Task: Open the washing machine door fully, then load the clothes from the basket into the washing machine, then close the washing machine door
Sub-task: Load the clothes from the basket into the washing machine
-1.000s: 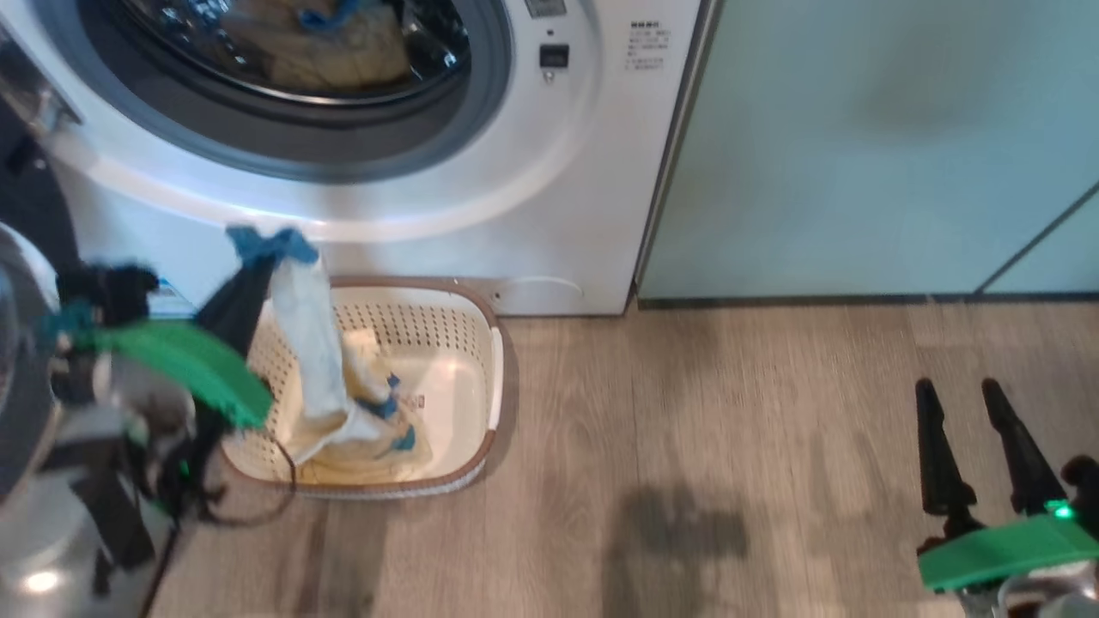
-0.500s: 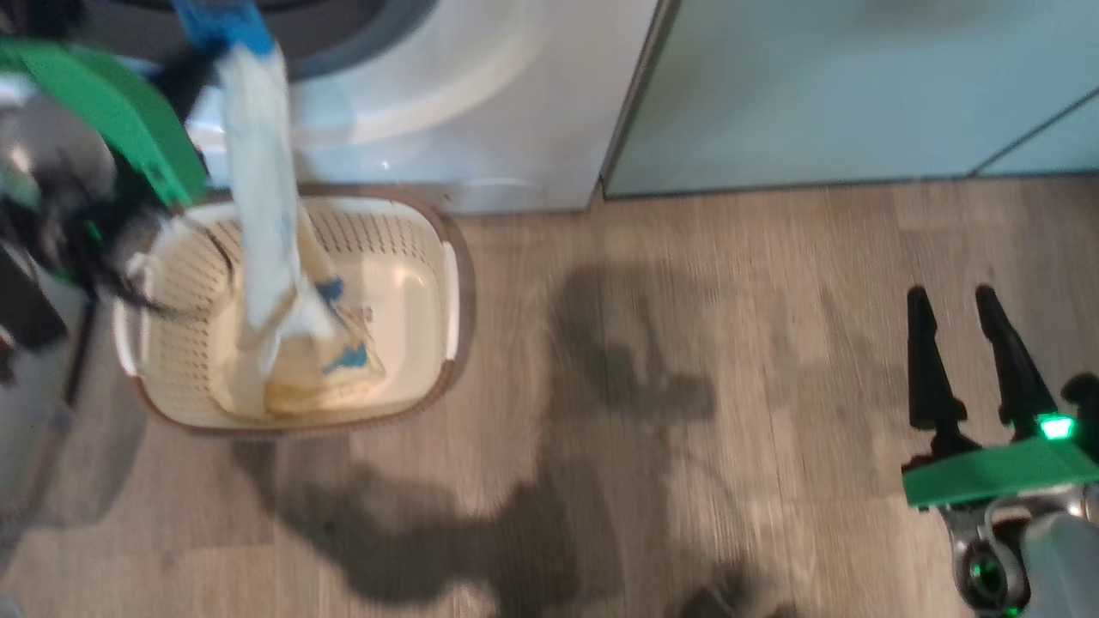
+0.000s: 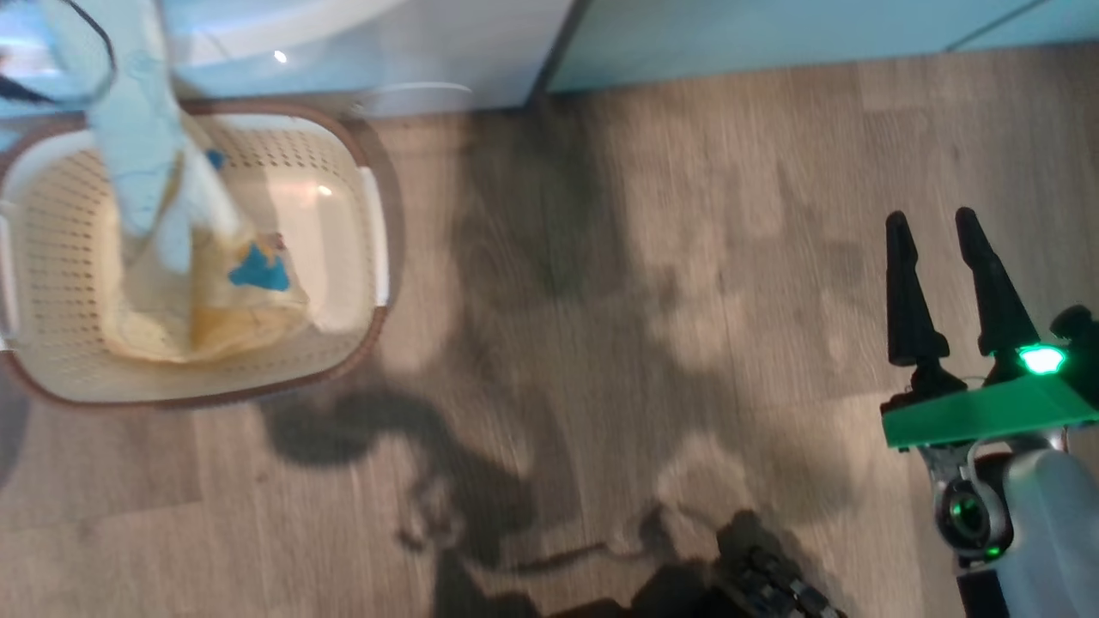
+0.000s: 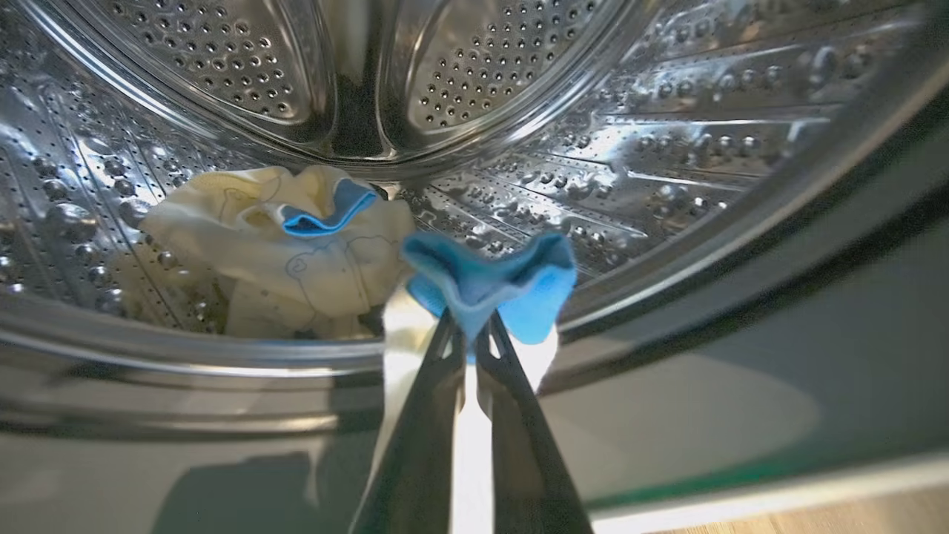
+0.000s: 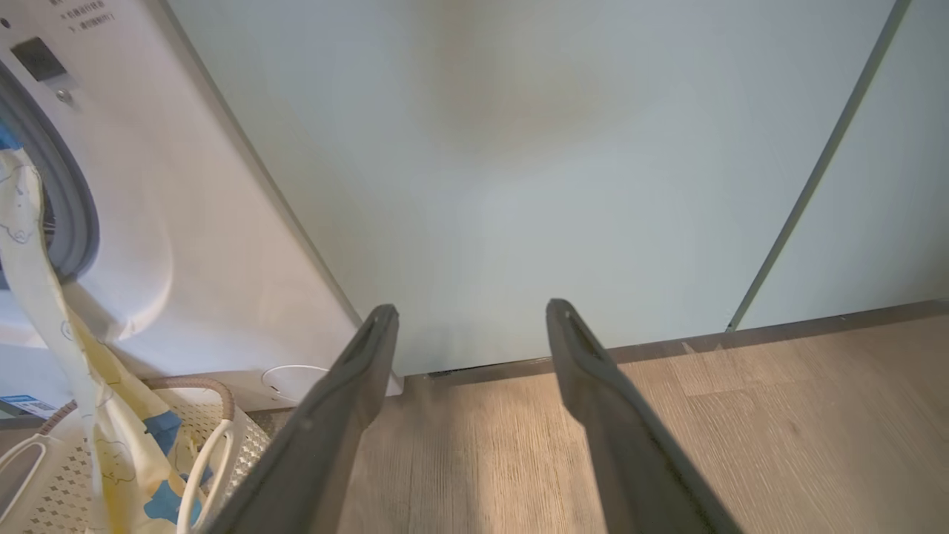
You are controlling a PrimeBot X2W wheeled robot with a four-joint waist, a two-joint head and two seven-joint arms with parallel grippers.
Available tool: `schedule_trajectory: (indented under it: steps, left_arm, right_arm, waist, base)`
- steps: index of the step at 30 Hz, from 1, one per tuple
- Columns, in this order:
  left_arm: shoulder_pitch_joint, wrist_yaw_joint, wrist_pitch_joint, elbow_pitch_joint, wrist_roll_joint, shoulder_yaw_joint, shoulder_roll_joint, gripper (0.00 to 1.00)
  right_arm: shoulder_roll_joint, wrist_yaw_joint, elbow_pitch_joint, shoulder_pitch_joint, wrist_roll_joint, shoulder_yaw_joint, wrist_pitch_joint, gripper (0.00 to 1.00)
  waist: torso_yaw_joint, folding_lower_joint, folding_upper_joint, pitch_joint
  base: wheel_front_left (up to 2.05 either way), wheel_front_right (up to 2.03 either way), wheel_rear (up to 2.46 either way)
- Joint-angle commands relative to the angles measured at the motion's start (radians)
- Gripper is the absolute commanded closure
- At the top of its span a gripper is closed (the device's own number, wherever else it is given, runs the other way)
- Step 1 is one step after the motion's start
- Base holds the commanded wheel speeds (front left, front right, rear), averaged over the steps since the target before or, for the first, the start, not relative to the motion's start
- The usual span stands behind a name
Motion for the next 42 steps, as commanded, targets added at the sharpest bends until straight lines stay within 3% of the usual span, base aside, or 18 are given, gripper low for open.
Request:
schedule_trajectory:
  steps: [1,11,31,42]
  left_arm:
    - [-0.088,0.007,-0.016,0.008,0.012,0.033,0.059,1.00]
    - [-0.311,0.002,-0.103,0.168,0.055,0.017,0.066,1.00]
    - [-0.603,0.002,-0.514,0.407,0.134,-0.005,0.058,1.00]
    - [-0.593,-0.014,-0.496,0.555,0.151,-0.053,0.046,1.00]
  right_arm:
    - [0.001,0.004,-0.030,-0.014,0.013,0.021,-0.010,0.00]
    - [0.005,0.004,-0.027,-0.055,0.022,0.042,-0.010,0.00]
    - [0.005,0.004,-0.036,-0.099,0.064,0.084,-0.010,0.00]
    - [0.005,0.004,-0.034,-0.109,0.066,0.083,-0.010,0.00]
  waist:
    - [-0.031,-0.0001,0.0000,0.045]
    - [-0.064,-0.0001,0.0000,0.128]
    - [-0.109,-0.0001,0.0000,0.213]
    - [-0.111,-0.0001,0.0000,0.227]
  base:
    - [0.00,0.00,0.00]
    - [0.00,0.00,0.00]
    - [0.00,0.00,0.00]
    - [0.00,0.00,0.00]
